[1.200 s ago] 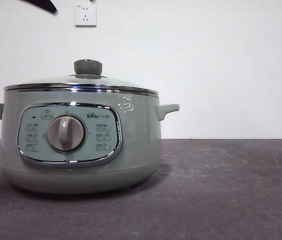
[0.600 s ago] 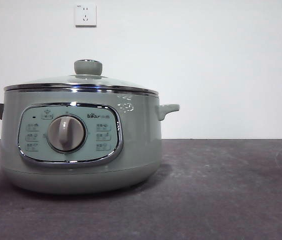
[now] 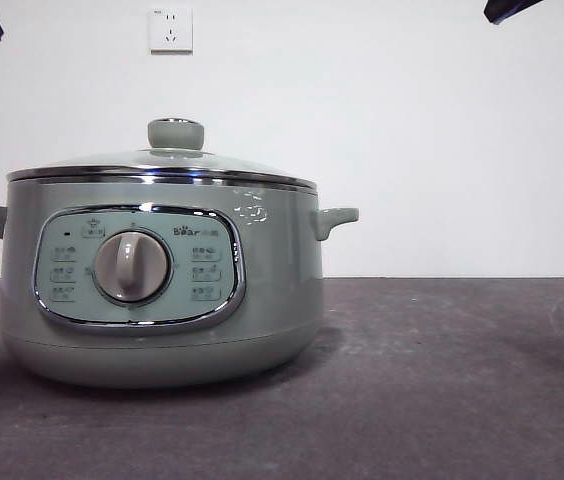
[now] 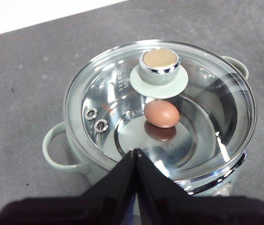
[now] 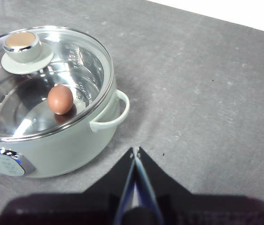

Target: Pick up the egg,open the lid,put the egg in the pot,close the lid

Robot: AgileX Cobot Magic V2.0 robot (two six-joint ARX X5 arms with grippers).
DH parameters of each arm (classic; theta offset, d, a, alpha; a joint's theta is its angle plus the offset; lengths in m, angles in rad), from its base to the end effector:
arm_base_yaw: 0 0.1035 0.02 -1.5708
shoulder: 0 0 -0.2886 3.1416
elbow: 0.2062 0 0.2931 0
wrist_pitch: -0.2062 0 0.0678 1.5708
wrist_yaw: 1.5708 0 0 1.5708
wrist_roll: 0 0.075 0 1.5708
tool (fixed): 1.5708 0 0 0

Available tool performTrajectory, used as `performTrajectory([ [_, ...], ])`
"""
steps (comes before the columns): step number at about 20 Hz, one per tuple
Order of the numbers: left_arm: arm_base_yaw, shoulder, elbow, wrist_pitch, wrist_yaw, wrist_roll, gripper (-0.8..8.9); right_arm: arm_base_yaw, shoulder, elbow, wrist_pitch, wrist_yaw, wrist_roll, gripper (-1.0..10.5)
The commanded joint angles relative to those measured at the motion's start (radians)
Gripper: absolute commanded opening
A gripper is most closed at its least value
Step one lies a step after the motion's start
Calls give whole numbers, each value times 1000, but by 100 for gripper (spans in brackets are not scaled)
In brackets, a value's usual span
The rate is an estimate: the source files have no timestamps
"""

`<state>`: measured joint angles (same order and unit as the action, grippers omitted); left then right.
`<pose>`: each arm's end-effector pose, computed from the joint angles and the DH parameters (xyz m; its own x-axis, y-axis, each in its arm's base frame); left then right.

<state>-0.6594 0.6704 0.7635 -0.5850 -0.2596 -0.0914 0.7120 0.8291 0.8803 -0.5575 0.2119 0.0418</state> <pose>0.1680 -0.1058 0.3030 0.8306 -0.3190 -0.4565 0.3775 0.9251 0.0403 0.1859 0.1396 0.3225 0.7847 0.3994 -0.4741 -0.4837 0.8728 -0.0654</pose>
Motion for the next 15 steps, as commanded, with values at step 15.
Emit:
performTrajectory([
  [15,324,-304,-241,272,16,66,-3,1,-1,-8,-2,2,10,2],
])
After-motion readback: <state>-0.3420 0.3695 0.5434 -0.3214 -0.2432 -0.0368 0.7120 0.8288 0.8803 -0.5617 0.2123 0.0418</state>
